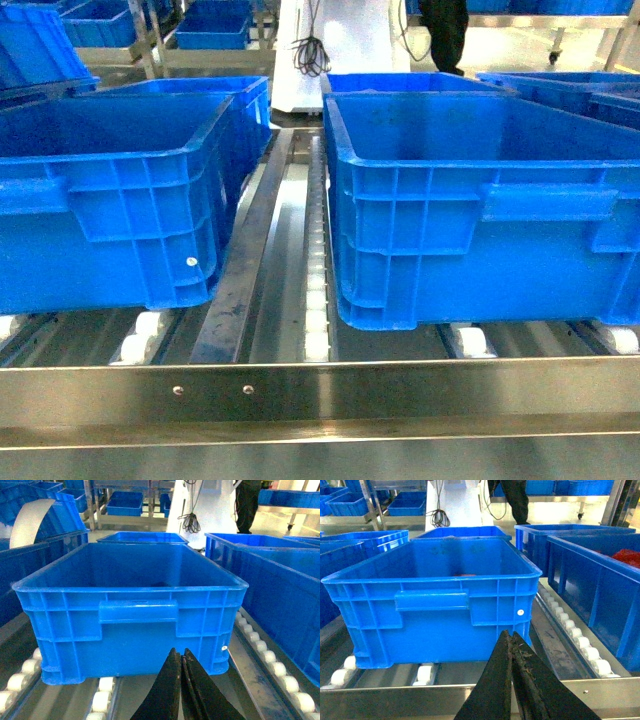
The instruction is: Sort blue parts and orange caps into right shelf containers
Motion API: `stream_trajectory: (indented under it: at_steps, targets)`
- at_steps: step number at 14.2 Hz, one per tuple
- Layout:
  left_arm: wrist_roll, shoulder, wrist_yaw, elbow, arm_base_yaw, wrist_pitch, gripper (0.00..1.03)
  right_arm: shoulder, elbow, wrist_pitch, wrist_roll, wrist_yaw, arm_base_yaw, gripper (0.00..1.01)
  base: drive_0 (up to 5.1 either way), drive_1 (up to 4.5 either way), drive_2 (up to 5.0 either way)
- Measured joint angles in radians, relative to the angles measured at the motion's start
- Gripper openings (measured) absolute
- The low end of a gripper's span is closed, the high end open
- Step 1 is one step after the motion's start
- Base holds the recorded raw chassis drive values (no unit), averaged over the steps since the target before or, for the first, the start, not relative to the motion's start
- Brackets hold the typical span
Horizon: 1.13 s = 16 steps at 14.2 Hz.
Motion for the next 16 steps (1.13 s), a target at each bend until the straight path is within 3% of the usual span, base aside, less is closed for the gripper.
stream_trajectory:
  at_steps: [1, 2, 8, 14, 16]
  targets:
    - [0.0, -0.05, 0.0, -0.016, 0.0, -0.036, 0.02, -0.058, 0.0, -0.048, 0.0, 0.0, 0.0, 0.02, 0.0, 0.0, 0.0]
    - [0.0, -0.069, 0.0, -0.051, 0.0, 0.012, 0.02, -0.11, 0.0, -0.106, 0.0, 0.0, 0.0, 0.02, 0.0, 0.0, 0.0]
    - [0.0, -0.331, 0.001, -0.065, 0.0, -0.249, 0.02, -0.323, 0.0, -0.309, 0.0, 0.0, 0.0, 0.02, 0.0, 0.0, 0.0]
    - [0.0, -0.518, 0.0, -0.065, 0.0, -0.427, 0.02, -0.451, 0.0, -0.435, 0.0, 0.0, 0.0, 0.02, 0.0, 0.0, 0.0]
    - [0.0, -0.563, 0.0, -0.065, 0.0, -0.468, 0.02, -0.613, 0.0, -0.618, 0.0, 0.0, 0.0, 0.02, 0.0, 0.0, 0.0]
